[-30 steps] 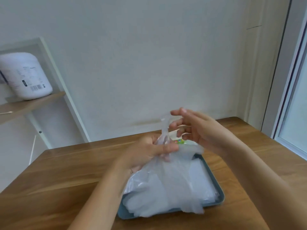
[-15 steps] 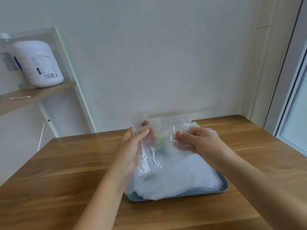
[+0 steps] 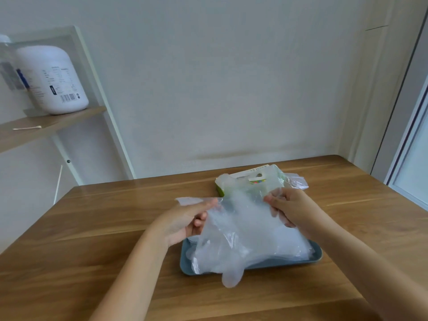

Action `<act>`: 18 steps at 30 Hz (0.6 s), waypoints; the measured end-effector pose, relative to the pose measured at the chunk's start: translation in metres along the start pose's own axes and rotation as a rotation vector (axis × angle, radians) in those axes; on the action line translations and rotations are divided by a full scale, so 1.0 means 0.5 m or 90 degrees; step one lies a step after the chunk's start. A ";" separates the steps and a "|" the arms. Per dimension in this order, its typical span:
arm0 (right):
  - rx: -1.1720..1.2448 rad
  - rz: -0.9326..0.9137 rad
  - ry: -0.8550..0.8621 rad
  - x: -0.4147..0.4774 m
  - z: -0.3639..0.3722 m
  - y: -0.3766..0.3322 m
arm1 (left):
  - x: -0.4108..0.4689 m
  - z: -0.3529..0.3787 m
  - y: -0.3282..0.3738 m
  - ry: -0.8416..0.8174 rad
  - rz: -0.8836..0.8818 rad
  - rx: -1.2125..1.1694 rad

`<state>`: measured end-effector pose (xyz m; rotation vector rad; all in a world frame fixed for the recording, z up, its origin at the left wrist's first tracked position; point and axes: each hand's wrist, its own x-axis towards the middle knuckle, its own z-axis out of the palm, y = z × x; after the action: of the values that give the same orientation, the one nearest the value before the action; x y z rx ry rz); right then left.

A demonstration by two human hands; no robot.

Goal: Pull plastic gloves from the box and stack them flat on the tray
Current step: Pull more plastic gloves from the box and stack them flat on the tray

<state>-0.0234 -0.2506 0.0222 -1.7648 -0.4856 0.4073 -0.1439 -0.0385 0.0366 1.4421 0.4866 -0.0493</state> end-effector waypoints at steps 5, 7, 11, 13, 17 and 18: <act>-0.003 0.021 0.004 0.011 -0.011 0.011 | 0.020 0.006 -0.001 -0.035 -0.018 0.122; -0.031 0.034 0.007 0.016 -0.013 0.015 | 0.026 0.001 0.003 -0.015 0.006 0.142; -0.121 0.059 -0.008 0.020 -0.020 0.023 | 0.033 0.006 0.019 0.000 0.040 0.231; -0.180 0.045 0.004 0.019 -0.024 0.029 | 0.045 0.005 0.024 0.026 0.038 0.302; -0.232 0.042 0.029 0.013 -0.030 0.040 | 0.071 -0.015 0.027 0.085 0.037 0.463; -0.232 0.056 0.028 0.011 -0.031 0.042 | 0.074 -0.018 0.027 0.102 0.042 0.503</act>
<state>-0.0083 -0.2652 0.0053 -2.1479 -0.4734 0.3553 -0.1088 -0.0186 0.0357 2.2475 0.5813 -0.0790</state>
